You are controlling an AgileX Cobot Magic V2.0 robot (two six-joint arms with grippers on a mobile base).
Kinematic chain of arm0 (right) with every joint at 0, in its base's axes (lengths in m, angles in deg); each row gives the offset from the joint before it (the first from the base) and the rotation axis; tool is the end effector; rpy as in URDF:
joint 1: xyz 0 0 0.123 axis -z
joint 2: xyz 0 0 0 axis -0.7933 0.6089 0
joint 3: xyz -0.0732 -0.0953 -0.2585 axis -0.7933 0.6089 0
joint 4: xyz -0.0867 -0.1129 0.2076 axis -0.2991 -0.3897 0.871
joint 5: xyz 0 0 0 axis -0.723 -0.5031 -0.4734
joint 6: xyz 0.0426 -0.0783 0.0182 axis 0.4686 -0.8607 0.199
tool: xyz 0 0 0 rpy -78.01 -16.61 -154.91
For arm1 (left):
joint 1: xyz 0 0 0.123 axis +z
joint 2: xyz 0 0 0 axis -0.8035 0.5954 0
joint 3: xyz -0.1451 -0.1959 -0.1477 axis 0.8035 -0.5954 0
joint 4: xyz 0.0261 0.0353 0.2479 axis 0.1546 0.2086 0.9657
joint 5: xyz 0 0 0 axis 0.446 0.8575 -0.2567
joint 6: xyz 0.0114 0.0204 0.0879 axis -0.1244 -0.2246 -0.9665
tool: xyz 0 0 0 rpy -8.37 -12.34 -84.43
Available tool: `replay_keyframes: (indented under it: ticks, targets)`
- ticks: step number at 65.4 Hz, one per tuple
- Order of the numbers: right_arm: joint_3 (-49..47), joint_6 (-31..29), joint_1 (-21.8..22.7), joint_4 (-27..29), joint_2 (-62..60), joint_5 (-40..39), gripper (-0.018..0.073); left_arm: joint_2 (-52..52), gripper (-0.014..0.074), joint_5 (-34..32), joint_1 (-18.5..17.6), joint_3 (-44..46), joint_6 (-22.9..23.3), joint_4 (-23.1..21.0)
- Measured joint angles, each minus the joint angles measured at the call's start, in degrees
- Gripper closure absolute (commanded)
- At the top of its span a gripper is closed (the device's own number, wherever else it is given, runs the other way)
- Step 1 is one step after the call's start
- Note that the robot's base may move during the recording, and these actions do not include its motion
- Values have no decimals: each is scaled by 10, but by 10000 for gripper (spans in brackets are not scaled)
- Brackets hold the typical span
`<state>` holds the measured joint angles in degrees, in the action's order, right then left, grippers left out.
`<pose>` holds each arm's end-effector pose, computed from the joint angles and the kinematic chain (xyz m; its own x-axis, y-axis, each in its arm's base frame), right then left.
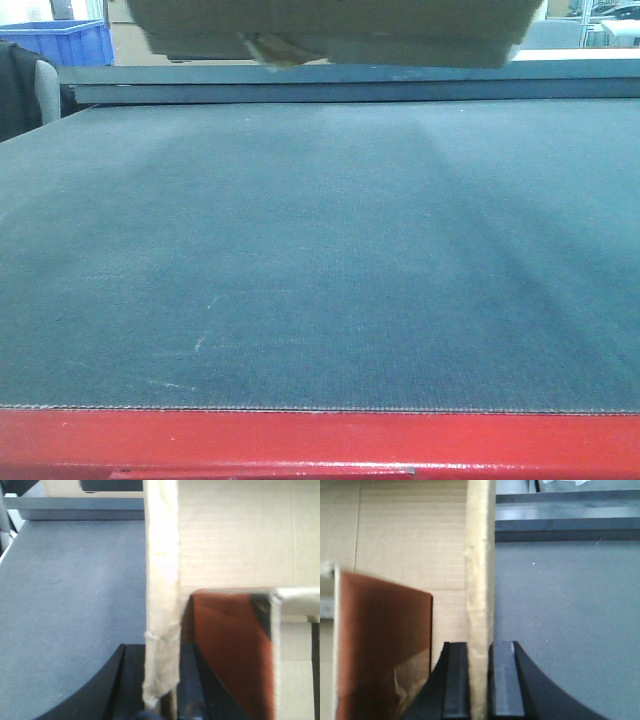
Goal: Stack two boxes on right shelf middle
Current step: 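Hold the boxes raised and turn the base away from the table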
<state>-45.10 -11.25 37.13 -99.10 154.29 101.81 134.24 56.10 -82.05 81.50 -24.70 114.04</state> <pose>0.3158 0.0651 0.4428 -0.3448 0.1151 -0.9316 0.0211 0.9932 0.1148 0.3360 -0.1376 0.4786 -0.4093 0.0028 -0.9124 -0.0013 1.0000 0.0036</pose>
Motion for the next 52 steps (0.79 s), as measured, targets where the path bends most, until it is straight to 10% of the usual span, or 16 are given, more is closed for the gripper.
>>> replay_keyframes:
  ticks: [52]
  targets:
    - [0,24,3,-7,0,5,701,3,707,0,0,0,0,-23]
